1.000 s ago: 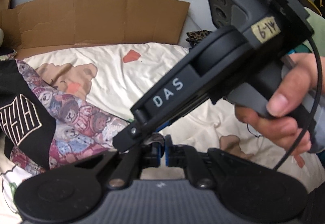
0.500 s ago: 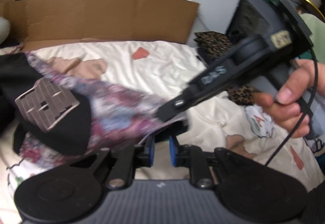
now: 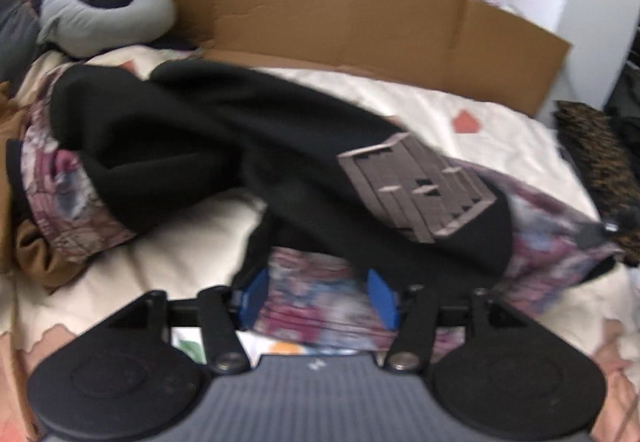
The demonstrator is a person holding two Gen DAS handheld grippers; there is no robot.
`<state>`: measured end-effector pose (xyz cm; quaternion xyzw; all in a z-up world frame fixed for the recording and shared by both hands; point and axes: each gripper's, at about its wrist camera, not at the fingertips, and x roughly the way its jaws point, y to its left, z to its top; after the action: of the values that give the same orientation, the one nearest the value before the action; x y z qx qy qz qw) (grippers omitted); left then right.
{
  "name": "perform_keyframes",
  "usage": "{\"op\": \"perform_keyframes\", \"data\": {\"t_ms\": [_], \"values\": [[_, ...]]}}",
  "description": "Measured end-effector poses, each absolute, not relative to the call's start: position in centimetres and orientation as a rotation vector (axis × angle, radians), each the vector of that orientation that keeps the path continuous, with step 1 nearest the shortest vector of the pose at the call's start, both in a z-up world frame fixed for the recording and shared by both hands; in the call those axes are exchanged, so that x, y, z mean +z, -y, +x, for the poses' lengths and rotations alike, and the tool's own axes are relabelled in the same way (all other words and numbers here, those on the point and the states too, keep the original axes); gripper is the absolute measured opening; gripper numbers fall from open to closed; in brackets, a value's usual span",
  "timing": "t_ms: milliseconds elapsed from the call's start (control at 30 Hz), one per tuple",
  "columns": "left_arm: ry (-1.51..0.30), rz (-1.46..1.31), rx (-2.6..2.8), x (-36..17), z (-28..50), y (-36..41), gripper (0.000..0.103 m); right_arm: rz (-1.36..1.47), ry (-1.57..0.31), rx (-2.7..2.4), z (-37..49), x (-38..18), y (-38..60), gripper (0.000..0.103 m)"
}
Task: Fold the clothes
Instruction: 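Pull the hoodie apart with both tools, spreading it over the sheet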
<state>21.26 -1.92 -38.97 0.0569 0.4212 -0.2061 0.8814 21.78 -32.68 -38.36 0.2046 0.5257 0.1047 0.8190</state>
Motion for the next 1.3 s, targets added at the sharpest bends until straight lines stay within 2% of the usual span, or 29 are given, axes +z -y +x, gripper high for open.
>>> {"op": "perform_keyframes", "data": {"t_ms": [300,400,533,633,1300], "values": [[-0.929,0.146,-0.416,-41.8,22.7,1.3,0.068,0.433,-1.111,0.144,21.5,-38.7,35.0,0.000],[-0.971,0.110,-0.438,-42.6,23.2,1.2,0.053,0.444,-1.102,0.103,21.2,-38.7,36.2,0.000],[-1.014,0.065,-0.494,-43.0,23.0,1.9,0.020,0.454,-1.099,0.058,20.9,-38.9,37.9,0.000],[-1.030,0.047,-0.538,-42.6,22.2,2.6,0.008,0.455,-1.096,0.023,20.5,-39.1,39.0,0.000],[-1.146,-0.110,-0.850,-40.2,18.8,5.3,0.004,0.410,-1.090,-0.152,17.8,-39.4,45.4,0.000]]}}
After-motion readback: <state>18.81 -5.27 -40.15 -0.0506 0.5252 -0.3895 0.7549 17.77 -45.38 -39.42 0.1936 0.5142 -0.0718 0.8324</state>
